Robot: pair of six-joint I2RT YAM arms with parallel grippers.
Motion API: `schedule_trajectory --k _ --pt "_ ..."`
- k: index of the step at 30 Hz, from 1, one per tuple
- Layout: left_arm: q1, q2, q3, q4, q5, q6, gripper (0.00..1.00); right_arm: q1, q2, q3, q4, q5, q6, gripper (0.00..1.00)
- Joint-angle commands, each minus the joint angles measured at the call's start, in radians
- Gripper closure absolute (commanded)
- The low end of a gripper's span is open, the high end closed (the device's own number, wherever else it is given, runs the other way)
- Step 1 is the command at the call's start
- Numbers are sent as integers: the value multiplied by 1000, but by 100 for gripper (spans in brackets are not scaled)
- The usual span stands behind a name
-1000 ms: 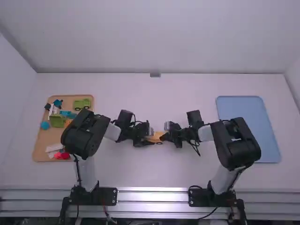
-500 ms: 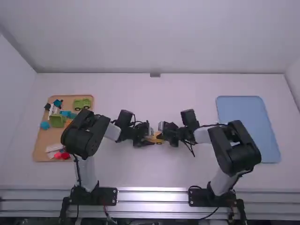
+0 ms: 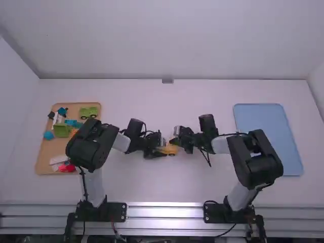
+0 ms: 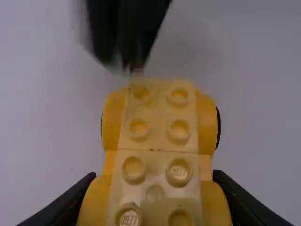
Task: Assemble lego blocks to make yellow taxi
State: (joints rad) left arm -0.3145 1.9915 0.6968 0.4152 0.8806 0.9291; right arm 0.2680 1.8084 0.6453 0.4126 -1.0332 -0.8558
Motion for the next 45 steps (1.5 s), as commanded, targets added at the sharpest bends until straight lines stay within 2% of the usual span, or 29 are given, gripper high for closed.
schedule_trajectory --k 1,2,3,4,5,6,7,9,12,15,21,23,28,30,34,39,45 --pt "-6 14 -1 -14 -9 3 47 -64 -69 -3 76 -207 55 53" --pt "-5 14 -1 -14 -10 3 36 -77 -75 -3 109 -208 86 43" --pt "-6 14 -1 -11 -10 3 16 -95 -80 -3 172 -199 145 29" --pt "-8 14 -1 -5 -8 3 1 -106 -83 -3 232 -186 214 21" --pt "-5 13 -1 9 -2 -2 1 -114 -85 -3 308 -171 313 9" --pt "-4 13 -1 12 -2 -5 1 -116 -85 -3 328 -167 337 8" --pt "0 1 3 38 -8 -81 1 -121 -85 -3 420 -159 444 1" --pt "15 -44 11 30 -10 -162 1 -130 -85 -2 517 -177 539 1" --pt "45 -148 21 -38 -10 -217 1 -139 -84 38 544 -225 604 1" --pt "87 -272 35 -150 -11 -238 1 -127 -84 105 485 -261 633 1" --pt "209 -586 56 -444 -50 -238 1 -70 -84 293 197 -247 568 1" --pt "253 -720 63 -580 -151 -258 1 -29 -84 373 66 -204 494 1" --pt "299 -958 62 -699 -320 -494 1 64 -84 513 -147 1 469 1" --pt "299 -1088 66 -718 -547 -770 1 114 -84 587 -282 37 377 1" --pt "299 -1255 109 -847 -887 -992 1 174 -80 682 -420 100 351 1" --pt "299 -1375 210 -1025 -1078 -1178 1 240 -80 705 -410 151 350 1" --pt "300 -1363 415 -1332 -1390 -1431 1 307 -80 705 -422 175 349 1"
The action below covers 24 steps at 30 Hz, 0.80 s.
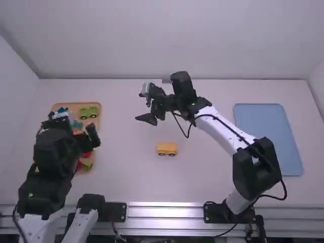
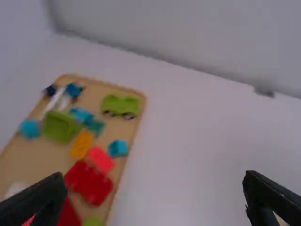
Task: Assemble lego blocks to make yellow taxi
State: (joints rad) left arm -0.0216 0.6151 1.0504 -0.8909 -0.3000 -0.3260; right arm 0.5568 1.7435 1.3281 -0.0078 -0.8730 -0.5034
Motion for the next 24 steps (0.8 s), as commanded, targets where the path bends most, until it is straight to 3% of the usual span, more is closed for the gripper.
schedule_trajectory --k 1,6,15,19,24 --pt "7 29 112 -96 -253 -224 1 31 -15 20 -1 14 -16 1" --pt "6 115 299 -313 -349 -348 1 69 -15 23 -19 13 -73 1" --pt "6 286 562 -555 -531 -496 1 79 -15 29 -16 -26 -74 1" --pt "7 350 620 -531 -495 -443 1 79 -15 28 -16 -24 -74 1" --pt "32 468 565 -381 -370 -309 1 79 -15 28 -21 -24 -84 1"
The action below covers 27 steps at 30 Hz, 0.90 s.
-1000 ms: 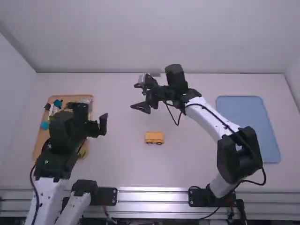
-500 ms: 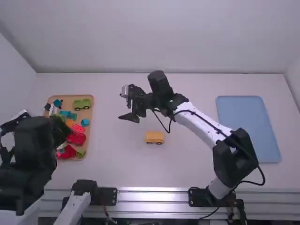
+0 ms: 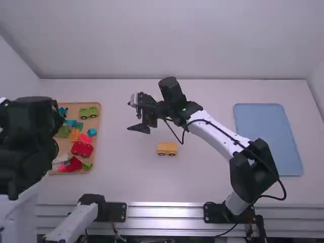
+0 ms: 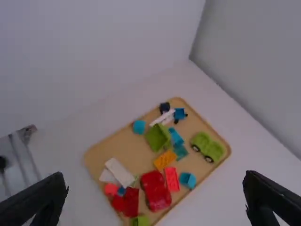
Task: Assemble lego blocks to make yellow taxi
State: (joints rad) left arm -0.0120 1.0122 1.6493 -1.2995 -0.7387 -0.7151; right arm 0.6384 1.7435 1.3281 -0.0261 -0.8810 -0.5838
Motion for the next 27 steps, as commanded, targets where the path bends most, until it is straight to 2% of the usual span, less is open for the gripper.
schedule_trajectory --k 1,5,8,12,14,17,23,27 --pt "32 86 -42 44 92 93 1 -3 -15 28 -6 -16 -5 1" --pt "187 232 -102 129 207 137 1 -5 -15 28 -20 -15 -5 1" --pt "338 336 -104 145 372 269 1 -5 -15 28 -34 -12 -22 1" --pt "546 460 -104 174 675 439 1 -5 -15 27 -39 -8 -35 1" --pt "659 547 -104 155 934 634 1 -5 -15 27 -34 -8 -34 1" --pt "709 632 -105 113 1095 823 1 -10 -15 27 -21 -8 -35 1" --pt "665 778 -105 137 1098 905 1 -11 -15 27 23 -8 -19 1" --pt "583 843 -105 208 972 888 1 -5 -15 27 42 -6 -16 1"
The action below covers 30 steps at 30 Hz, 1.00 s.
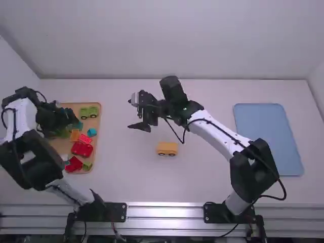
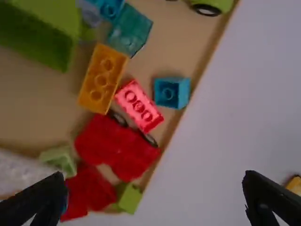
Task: Assemble lego blocks to make yellow taxi
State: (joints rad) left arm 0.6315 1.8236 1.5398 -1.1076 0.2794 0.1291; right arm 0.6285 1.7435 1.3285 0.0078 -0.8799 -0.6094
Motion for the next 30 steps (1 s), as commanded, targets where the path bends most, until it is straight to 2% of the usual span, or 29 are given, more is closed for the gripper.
schedule_trajectory --k 1,4,6,11,14,17,19,25,27,30 --pt "-68 36 4 21 -68 45 1 6 -15 27 8 -5 10 1" --pt "-115 77 3 26 -284 44 1 20 -15 27 10 49 11 1" --pt "-121 97 3 43 -322 52 1 23 -15 27 6 84 11 1" --pt "-79 135 -29 73 -293 90 19 44 -15 27 11 103 11 1" --pt "-51 141 -69 123 -282 66 22 45 -15 27 10 103 10 1" --pt "-27 141 -103 163 -203 129 27 45 -15 27 10 103 11 1" --pt "-15 141 -140 200 -139 183 35 43 -15 27 10 103 10 1" --pt "-24 141 -228 322 -152 201 37 38 -15 27 14 104 11 1" --pt "-23 141 -254 366 -176 190 43 36 -15 27 14 103 10 1" --pt "-18 141 -288 438 -220 148 44 33 -15 27 14 105 10 1"
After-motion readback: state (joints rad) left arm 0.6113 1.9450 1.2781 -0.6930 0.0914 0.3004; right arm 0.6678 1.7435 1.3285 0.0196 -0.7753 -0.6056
